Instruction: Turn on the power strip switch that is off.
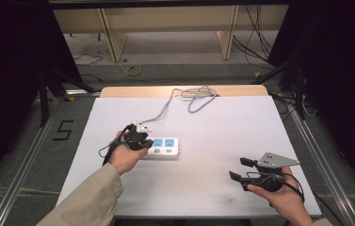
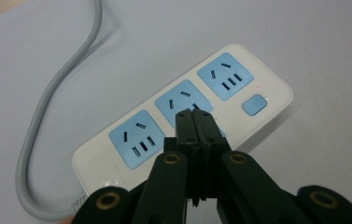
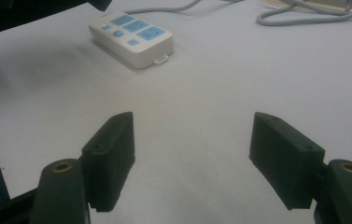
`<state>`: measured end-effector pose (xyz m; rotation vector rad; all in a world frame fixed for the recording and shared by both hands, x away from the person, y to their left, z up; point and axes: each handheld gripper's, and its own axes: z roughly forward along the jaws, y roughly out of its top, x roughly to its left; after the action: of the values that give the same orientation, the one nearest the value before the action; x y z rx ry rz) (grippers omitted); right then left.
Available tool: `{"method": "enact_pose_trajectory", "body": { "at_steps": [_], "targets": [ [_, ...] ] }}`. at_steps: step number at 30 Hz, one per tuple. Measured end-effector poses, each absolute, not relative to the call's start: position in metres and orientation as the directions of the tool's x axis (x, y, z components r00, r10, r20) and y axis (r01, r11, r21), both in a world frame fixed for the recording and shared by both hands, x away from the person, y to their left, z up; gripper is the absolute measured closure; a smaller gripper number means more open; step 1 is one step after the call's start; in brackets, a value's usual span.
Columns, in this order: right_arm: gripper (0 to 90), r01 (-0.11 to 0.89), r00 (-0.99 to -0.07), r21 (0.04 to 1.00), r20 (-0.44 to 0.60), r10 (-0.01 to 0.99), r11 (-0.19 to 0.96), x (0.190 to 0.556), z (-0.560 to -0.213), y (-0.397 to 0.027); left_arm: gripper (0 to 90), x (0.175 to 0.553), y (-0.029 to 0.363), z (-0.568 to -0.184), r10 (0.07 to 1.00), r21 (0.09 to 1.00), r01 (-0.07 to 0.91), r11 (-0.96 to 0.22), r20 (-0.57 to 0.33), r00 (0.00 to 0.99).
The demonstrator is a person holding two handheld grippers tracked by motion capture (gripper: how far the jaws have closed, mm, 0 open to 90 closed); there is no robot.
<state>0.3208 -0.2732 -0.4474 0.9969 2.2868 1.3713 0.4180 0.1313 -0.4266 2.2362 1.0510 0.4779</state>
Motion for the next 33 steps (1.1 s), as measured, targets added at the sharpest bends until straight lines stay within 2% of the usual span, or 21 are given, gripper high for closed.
{"method": "enact_pose_trajectory", "body": {
  "at_steps": [33],
  "targets": [
    [31.4, 0.414, -0.716, 0.858, 0.1, 0.691, 0.304, 0.321, -0.448, -0.273, 89.9, 0.429, 0.118, -0.434, 0.779, 0.638, 0.584, -0.503, 0.042, 0.625]
  ]
}}
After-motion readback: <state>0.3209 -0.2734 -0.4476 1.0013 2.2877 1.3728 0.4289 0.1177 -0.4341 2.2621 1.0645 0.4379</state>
